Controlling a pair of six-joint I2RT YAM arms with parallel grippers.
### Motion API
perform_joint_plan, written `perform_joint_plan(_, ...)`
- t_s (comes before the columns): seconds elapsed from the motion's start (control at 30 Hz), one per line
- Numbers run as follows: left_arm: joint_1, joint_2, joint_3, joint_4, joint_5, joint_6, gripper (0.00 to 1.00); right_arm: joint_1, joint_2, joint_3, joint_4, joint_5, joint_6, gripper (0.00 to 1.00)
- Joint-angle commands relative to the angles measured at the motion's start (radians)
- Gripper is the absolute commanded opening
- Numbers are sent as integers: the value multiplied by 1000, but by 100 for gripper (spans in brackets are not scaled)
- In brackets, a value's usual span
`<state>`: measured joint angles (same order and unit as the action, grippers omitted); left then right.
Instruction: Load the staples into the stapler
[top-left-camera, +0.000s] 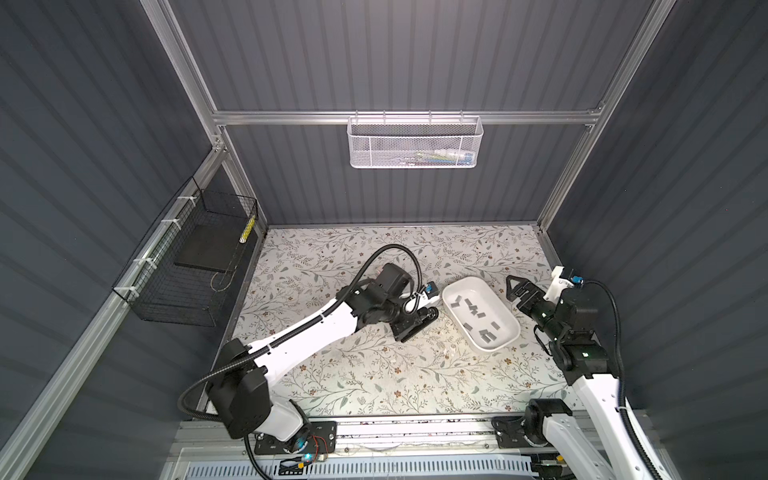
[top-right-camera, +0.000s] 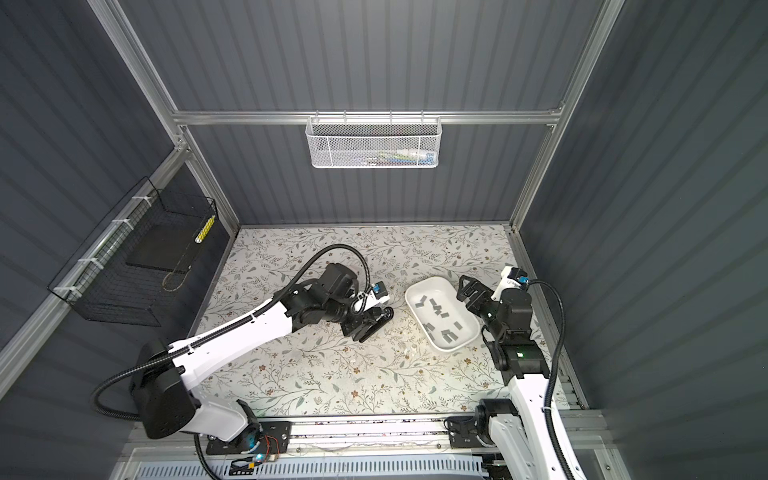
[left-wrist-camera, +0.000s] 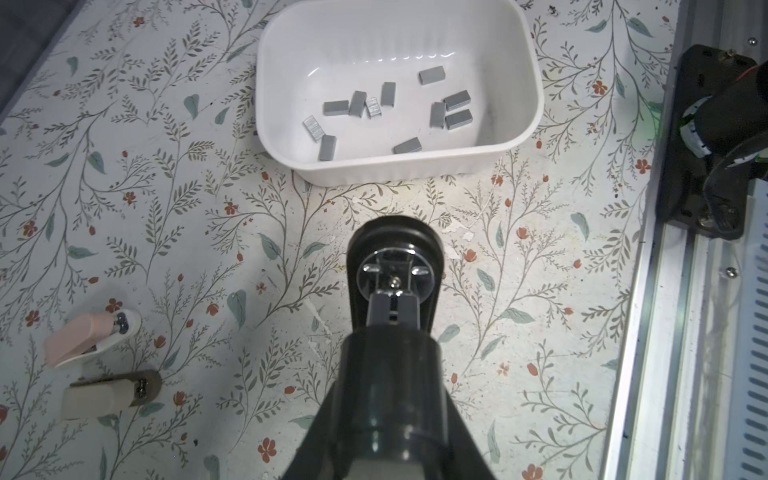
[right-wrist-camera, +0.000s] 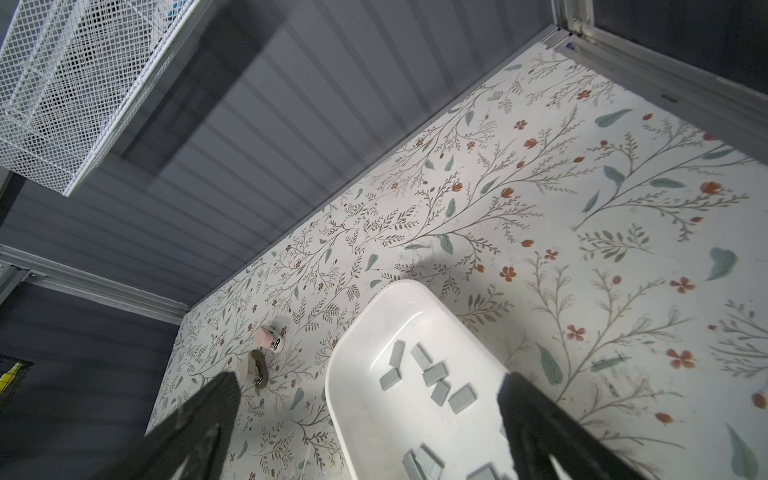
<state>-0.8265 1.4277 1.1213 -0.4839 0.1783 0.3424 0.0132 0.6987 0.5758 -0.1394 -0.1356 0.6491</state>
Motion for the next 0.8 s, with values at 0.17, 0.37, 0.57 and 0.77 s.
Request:
perform_joint_plan(0.17, 38, -242, -248, 327, -51, -62, 0, 212, 88, -7, 130, 66, -26, 96)
perform_joint_plan(0.37, 38, -258, -269, 331, -102, -74, 0, 393, 239, 64, 154, 112, -77, 93)
perform_joint_plan(0.57, 38, -252, -308, 372, -132, -84, 0, 454, 343, 116, 173, 50, -101, 80)
perform_joint_plan(0.77, 39, -195, -248, 312, -114, -95, 0, 521, 390, 150, 192, 21, -143, 65)
